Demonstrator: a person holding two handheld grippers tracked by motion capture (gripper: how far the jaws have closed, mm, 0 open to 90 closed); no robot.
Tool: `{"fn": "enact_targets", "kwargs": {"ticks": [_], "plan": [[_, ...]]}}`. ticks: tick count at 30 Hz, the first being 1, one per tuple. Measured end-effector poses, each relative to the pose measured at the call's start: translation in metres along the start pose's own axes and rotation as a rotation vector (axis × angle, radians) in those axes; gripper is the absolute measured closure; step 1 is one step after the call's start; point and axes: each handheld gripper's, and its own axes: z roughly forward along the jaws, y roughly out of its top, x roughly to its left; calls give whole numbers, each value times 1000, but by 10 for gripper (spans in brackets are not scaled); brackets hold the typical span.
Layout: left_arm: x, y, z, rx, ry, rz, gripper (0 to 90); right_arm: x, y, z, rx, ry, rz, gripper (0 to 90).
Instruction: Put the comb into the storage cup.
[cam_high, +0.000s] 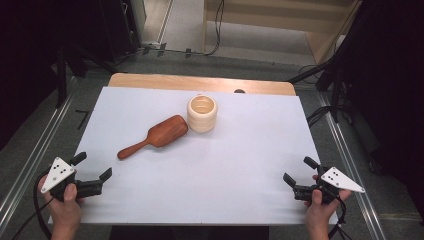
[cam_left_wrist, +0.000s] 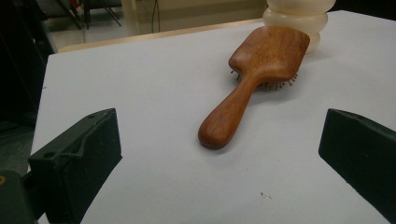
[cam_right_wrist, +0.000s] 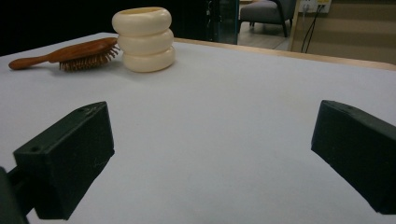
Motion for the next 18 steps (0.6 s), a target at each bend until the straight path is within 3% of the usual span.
{"fn": "enact_targets", "kwargs": {"ticks": [11, 18], "plan": [[0, 5, 0, 6, -1, -11, 0, 1, 0, 0, 3, -2, -1, 0], [-6, 18, 1, 18, -1, 3, 0, 1, 0, 0, 6, -2, -2, 0]]}}
